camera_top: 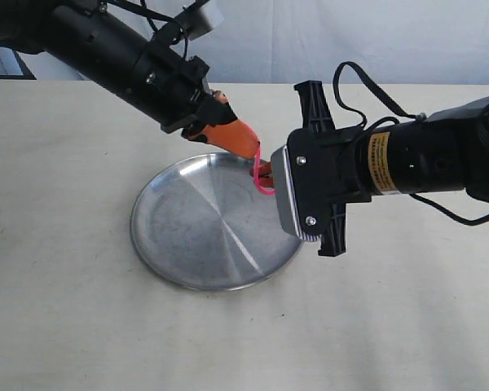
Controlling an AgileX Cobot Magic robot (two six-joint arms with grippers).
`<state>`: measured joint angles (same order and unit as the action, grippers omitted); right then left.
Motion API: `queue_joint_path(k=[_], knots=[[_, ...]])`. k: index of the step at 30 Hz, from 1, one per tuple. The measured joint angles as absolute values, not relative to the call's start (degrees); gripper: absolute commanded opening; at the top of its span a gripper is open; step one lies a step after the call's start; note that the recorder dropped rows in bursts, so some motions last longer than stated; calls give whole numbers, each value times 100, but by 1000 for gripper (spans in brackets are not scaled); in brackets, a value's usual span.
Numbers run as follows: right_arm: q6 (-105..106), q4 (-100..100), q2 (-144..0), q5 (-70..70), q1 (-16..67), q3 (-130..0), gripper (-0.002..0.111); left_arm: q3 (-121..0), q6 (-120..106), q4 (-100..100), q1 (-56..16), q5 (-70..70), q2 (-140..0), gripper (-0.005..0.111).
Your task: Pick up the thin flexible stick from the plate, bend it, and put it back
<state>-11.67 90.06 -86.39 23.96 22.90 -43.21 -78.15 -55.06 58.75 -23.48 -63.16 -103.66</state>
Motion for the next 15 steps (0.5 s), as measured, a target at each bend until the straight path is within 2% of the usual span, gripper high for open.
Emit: queue_joint_path(k=[15], knots=[[-818,8936,-8639,2176,2279,-4321,-1,-7815,-5529,6196,-2348,-6122,-10415,0]])
